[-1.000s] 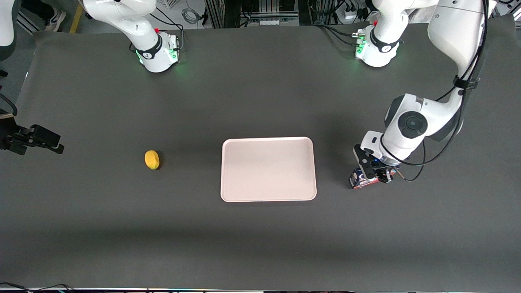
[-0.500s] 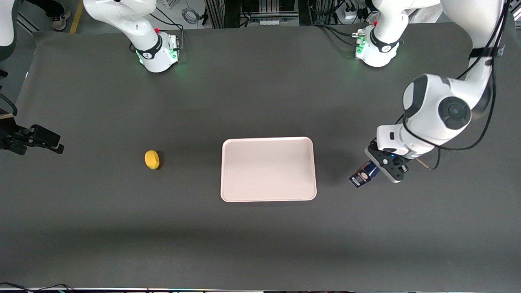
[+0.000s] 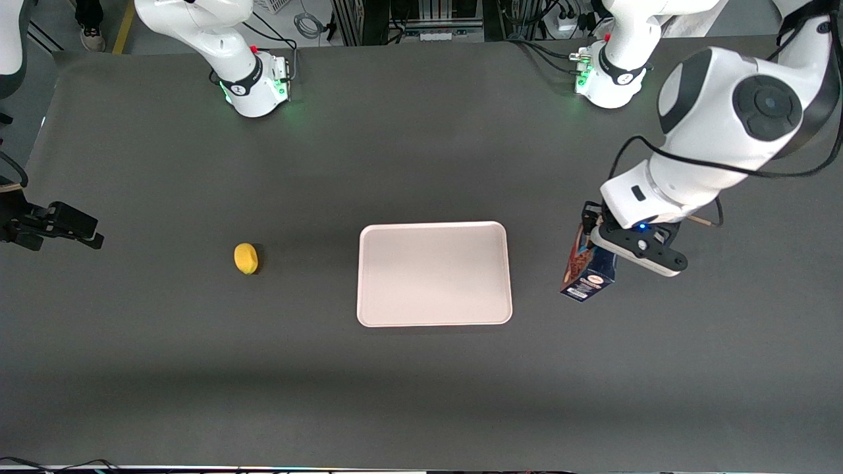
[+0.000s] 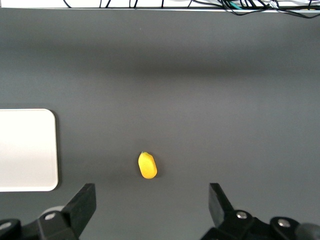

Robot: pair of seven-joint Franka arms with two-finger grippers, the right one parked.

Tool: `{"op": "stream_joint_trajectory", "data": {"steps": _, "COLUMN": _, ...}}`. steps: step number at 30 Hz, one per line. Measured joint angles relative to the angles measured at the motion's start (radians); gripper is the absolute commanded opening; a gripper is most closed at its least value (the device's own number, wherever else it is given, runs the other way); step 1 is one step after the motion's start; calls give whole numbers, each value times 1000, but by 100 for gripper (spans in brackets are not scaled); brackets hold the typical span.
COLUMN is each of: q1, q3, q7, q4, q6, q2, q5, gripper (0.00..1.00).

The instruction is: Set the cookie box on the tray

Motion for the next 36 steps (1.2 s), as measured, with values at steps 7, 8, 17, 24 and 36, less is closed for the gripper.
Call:
{"op": "stream_joint_trajectory", "data": {"steps": 7, "q1": -74, "q3": 0, "q7": -229, "q4": 47, "q6": -16, "q2": 11, "q5": 1, "gripper": 23}}
{"op": "stream_joint_trajectory", "data": {"steps": 8, "q1": -85, "q3": 0, "q7": -250, "q4": 51, "q6": -16, "q2": 16, "q5": 2, "gripper": 23}}
{"op": "stream_joint_trajectory", "data": {"steps": 17, "q1": -162, "q3": -10, "q7": -458, "q4": 74, "q6": -16, "q2": 90, "q5": 88, "gripper": 23}}
{"op": "stream_joint_trajectory", "data": {"steps": 24, "q1": -213, "q3": -30, "q7": -629, "q4": 83, "q6": 25, "q2": 186, "q5": 172, "gripper": 23}}
{"op": "stream_joint_trajectory", "data": {"steps": 36, "q1": -277, "q3": -44, "q7": -772, "q4": 82, "q6": 161, "q2": 352, "q5": 250, "gripper": 23}}
